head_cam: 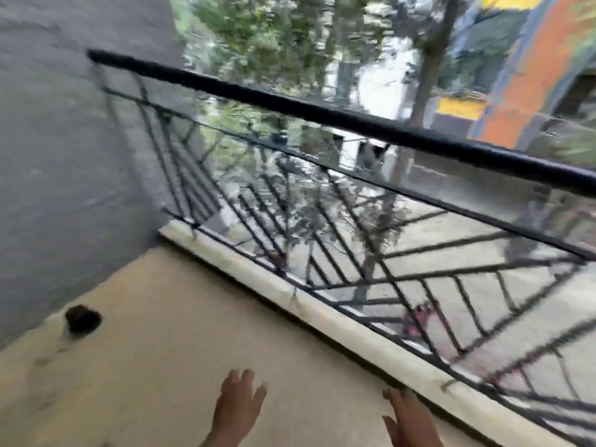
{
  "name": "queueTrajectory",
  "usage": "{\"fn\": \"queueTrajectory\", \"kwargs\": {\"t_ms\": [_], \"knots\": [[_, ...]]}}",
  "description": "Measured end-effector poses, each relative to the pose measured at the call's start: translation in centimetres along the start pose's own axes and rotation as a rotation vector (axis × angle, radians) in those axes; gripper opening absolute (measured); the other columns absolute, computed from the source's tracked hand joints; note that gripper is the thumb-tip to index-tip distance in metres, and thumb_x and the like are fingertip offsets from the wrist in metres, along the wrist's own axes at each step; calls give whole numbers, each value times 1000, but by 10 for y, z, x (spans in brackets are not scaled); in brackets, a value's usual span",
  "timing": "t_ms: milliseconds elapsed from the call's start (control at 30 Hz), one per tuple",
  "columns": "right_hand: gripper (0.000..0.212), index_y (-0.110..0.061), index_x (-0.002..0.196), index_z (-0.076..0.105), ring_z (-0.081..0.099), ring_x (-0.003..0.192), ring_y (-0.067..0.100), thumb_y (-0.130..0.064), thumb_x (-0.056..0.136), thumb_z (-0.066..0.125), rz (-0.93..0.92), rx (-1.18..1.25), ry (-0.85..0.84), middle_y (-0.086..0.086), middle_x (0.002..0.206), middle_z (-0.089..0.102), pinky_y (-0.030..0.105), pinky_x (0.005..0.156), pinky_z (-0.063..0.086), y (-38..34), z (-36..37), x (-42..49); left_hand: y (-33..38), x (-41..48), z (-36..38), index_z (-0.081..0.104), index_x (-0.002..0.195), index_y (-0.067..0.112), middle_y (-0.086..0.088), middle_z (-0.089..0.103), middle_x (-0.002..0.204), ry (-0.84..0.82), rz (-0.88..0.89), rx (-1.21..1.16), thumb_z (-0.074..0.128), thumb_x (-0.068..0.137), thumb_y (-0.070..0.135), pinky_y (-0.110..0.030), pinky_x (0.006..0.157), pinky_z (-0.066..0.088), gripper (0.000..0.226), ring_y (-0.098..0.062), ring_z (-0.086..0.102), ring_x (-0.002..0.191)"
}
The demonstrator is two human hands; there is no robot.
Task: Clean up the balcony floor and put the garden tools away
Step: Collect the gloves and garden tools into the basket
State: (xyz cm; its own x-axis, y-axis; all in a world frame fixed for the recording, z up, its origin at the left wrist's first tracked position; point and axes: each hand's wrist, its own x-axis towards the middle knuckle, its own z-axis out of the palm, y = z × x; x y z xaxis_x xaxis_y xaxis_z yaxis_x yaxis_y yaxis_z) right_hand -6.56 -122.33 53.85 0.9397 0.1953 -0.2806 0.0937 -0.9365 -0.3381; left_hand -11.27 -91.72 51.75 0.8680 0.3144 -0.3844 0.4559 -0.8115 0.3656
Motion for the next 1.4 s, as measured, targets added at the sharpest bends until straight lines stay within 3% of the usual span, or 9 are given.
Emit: {"fn": "queueTrajectory", "kwargs": {"t_ms": [100, 200, 300, 400, 500, 733, 900, 1167, 1400], "knots": [[71, -32, 96, 59, 69, 64, 20, -33, 33, 90, -225, -107, -77, 8, 89, 68, 25, 56, 53, -73, 43, 74, -88, 22, -48, 45, 132, 21, -7, 41, 135, 123, -125, -34, 37, 97, 45, -26, 99, 37, 44, -21, 43, 124], [77, -37, 101, 47, 69, 75, 18, -27, 39, 91, -370, -94, -163, 9, 92, 66, 26, 65, 53, -169, 51, 123, -158, 28, -91, 46, 128, 18, -8, 39, 136, 152, -317, -51, 39, 97, 43, -30, 97, 39, 40, -23, 40, 126], [88, -27, 99, 45, 67, 56, 18, -15, 26, 95, -525, -32, -151, 9, 78, 67, 25, 49, 52, -256, 52, 147, -208, 26, -122, 46, 126, 15, -7, 38, 136, 196, -497, -90, 38, 97, 44, -32, 98, 39, 42, -23, 38, 126], [54, -25, 112, 60, 64, 89, 32, -14, 63, 82, -642, -100, -222, 14, 108, 61, 38, 75, 53, -326, 53, 170, -241, 30, -135, 46, 126, 14, -6, 40, 131, 230, -609, -188, 38, 97, 43, -31, 97, 39, 42, -23, 40, 123], [39, -20, 124, 55, 50, 118, 28, -20, 86, 61, -718, -166, -271, 8, 128, 48, 31, 96, 40, -377, 70, 203, -264, 36, -142, 48, 124, 13, -8, 42, 130, 254, -722, -280, 40, 96, 44, -33, 96, 40, 43, -25, 42, 123], [39, -20, 129, 48, 48, 118, 22, -22, 90, 54, -972, -349, -445, 2, 129, 46, 26, 98, 37, -478, 89, 307, -344, 72, -174, 64, 96, 1, -18, 63, 97, 516, -932, -587, 53, 93, 21, -36, 80, 46, 23, -33, 61, 96], [38, -19, 126, 51, 52, 112, 28, -20, 89, 56, -1050, -398, -514, 6, 126, 47, 31, 93, 43, -551, 83, 382, -361, 88, -209, 67, 100, -5, -22, 66, 101, 694, -1129, -646, 55, 93, 13, -37, 84, 46, 23, -34, 61, 98], [38, -24, 129, 46, 53, 109, 19, -25, 92, 52, -1204, -486, -586, 0, 124, 49, 24, 95, 39, -667, 108, 420, -379, 162, -223, 68, 98, 3, -18, 66, 102, 731, -1223, -896, 62, 86, 14, -35, 87, 49, 17, -32, 63, 99], [40, -29, 132, 43, 50, 118, 16, -29, 93, 49, -1244, -520, -620, -3, 131, 43, 24, 96, 39, -763, 144, 453, -442, 221, -279, 61, 114, 10, -10, 60, 116, 563, -1194, -892, 55, 92, 26, -28, 89, 48, 28, -23, 60, 105]]}}
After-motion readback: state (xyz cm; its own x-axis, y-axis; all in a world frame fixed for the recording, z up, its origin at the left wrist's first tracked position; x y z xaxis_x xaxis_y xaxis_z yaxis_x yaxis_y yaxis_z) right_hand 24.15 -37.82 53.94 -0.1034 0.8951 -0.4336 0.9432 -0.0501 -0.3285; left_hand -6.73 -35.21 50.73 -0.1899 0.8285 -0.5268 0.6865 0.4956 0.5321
